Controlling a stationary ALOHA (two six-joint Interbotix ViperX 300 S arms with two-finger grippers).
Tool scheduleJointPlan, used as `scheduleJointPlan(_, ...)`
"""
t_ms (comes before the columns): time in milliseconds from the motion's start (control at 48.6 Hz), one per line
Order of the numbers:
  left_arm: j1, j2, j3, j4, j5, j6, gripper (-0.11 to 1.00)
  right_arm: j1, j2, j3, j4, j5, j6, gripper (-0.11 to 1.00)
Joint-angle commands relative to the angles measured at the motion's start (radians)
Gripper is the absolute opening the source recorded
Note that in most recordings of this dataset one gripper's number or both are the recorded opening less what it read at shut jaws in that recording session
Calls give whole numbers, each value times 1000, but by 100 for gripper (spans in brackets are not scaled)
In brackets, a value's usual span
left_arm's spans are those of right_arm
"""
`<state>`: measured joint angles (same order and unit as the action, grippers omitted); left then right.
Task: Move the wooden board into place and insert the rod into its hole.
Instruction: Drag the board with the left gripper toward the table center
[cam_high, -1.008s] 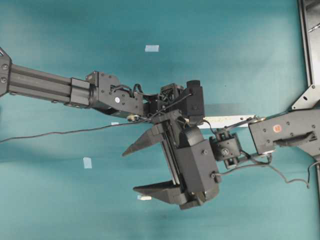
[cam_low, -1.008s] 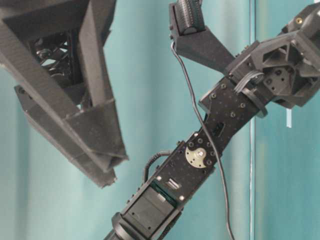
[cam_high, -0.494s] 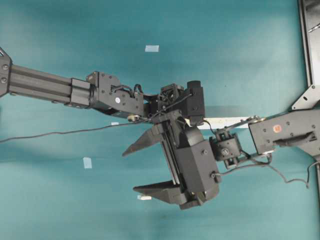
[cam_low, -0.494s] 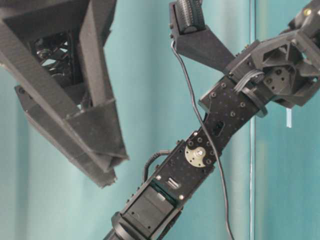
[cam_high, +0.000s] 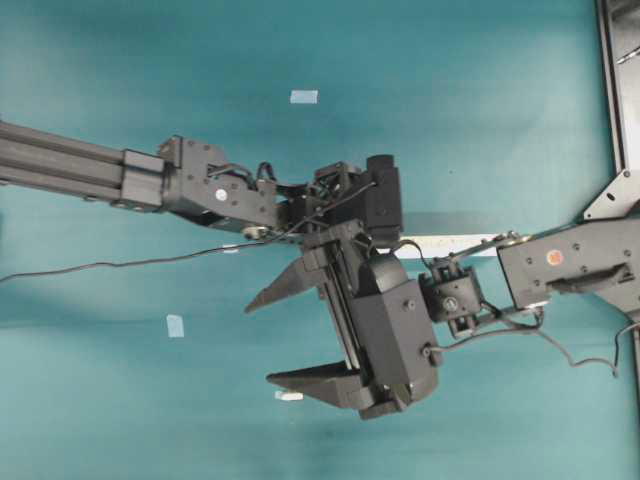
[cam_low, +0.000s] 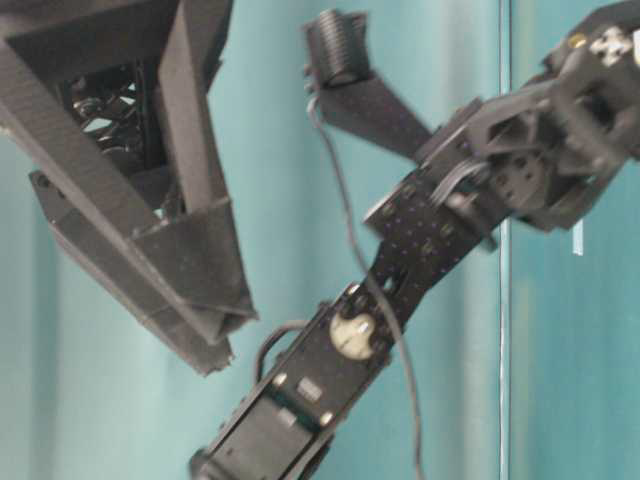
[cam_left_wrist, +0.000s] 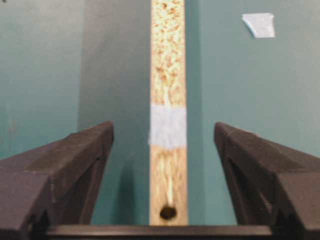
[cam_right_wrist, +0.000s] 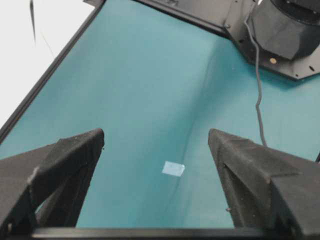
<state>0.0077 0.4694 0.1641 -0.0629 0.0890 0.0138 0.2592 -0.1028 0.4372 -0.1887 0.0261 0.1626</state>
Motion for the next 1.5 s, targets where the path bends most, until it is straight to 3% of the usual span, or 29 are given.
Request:
scheduleJointPlan(0,-5,-72,18,2,-3,0,78,2,-11,-23,-2,-6,0,98)
scheduleJointPlan(432,-14,-153,184,2,-41,-2,78,21,-11,-37,0,52,8,98)
scheduleJointPlan(596,-14,-161,213,2,-71,-2,78,48,11,-78,12,192,21,98)
scheduleJointPlan(740,-14,-164,229,2,-77,0,78,71,77,-175,29,367,35,98)
scheduleJointPlan(946,-12,-175,262,2,-144,5,78,75,149,-270,52,529,58,98)
scheduleJointPlan(1172,-12,-152,270,2,-247,17,78,84,196,-321,57,655,74,98)
scheduleJointPlan(1357,-14,-137,305,2,-301,17,78,112,259,-354,97,724,78,98)
scheduleJointPlan(1481,-14,-110,354,2,-422,17,77,124,302,-387,106,736,83,98)
